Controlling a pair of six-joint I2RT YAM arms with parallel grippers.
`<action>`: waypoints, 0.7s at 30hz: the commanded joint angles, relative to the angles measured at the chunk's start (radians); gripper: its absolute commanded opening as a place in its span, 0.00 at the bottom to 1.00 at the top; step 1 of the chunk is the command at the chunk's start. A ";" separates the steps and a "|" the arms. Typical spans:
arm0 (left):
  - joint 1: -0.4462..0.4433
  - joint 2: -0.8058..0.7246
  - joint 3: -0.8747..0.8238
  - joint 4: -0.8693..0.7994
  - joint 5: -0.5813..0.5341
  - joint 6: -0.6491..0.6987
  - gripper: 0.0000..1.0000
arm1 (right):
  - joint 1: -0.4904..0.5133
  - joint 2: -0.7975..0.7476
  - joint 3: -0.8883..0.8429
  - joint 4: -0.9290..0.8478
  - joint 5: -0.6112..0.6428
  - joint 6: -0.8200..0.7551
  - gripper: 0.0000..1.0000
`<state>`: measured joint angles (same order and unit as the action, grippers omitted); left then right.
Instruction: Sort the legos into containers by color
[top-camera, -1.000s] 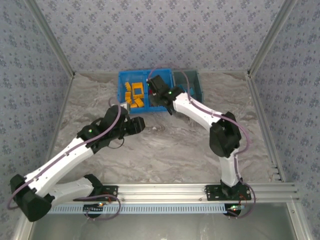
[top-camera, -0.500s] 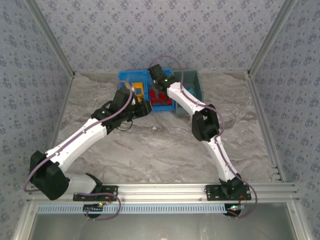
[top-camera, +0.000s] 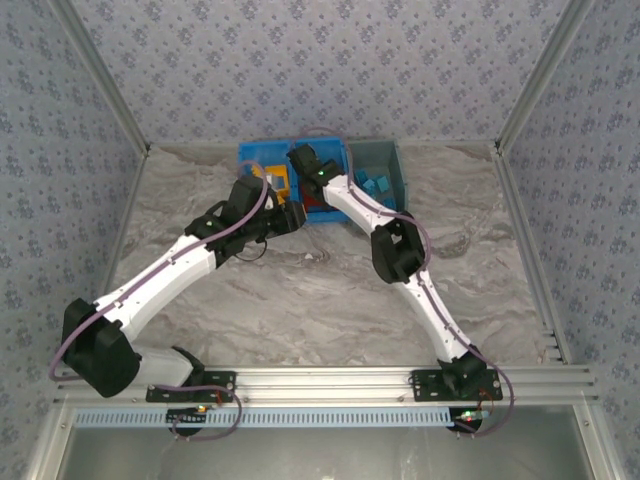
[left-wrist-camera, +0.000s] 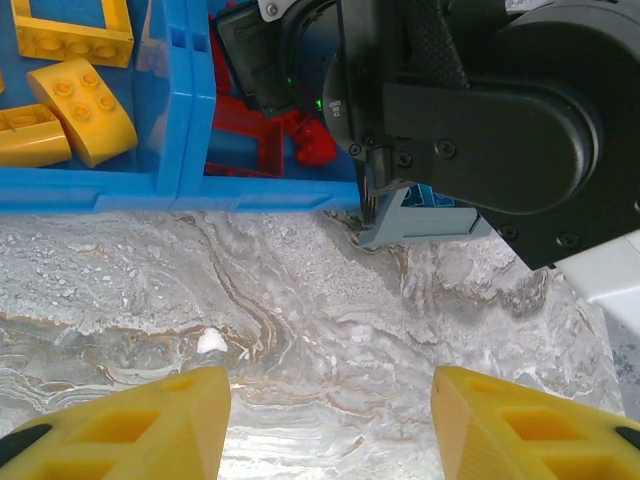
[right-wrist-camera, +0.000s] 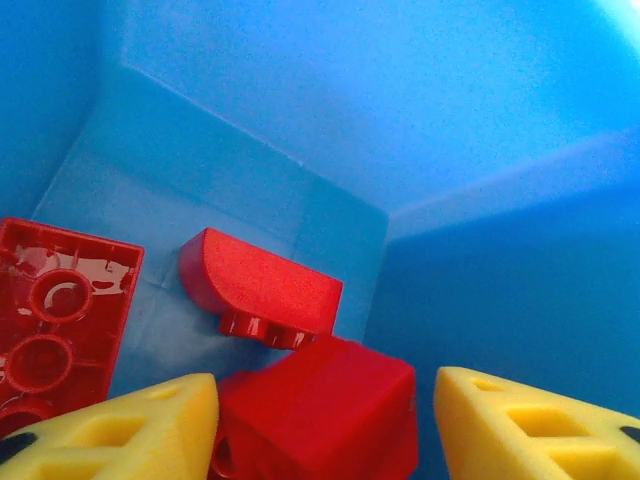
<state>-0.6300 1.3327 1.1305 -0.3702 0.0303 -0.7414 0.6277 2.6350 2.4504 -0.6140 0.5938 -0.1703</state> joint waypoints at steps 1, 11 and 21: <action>0.006 -0.037 0.015 0.002 0.013 0.019 0.56 | 0.016 -0.007 0.054 0.005 0.052 -0.021 0.64; 0.006 -0.119 0.005 -0.059 -0.007 0.023 0.56 | 0.046 -0.193 0.075 -0.058 0.051 0.056 0.64; 0.016 -0.235 -0.024 -0.182 -0.016 0.020 0.58 | 0.060 -0.702 -0.464 0.065 -0.023 0.218 0.63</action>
<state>-0.6212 1.1385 1.1187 -0.4854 0.0250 -0.7368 0.6796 2.0621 2.1376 -0.5961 0.5991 -0.0387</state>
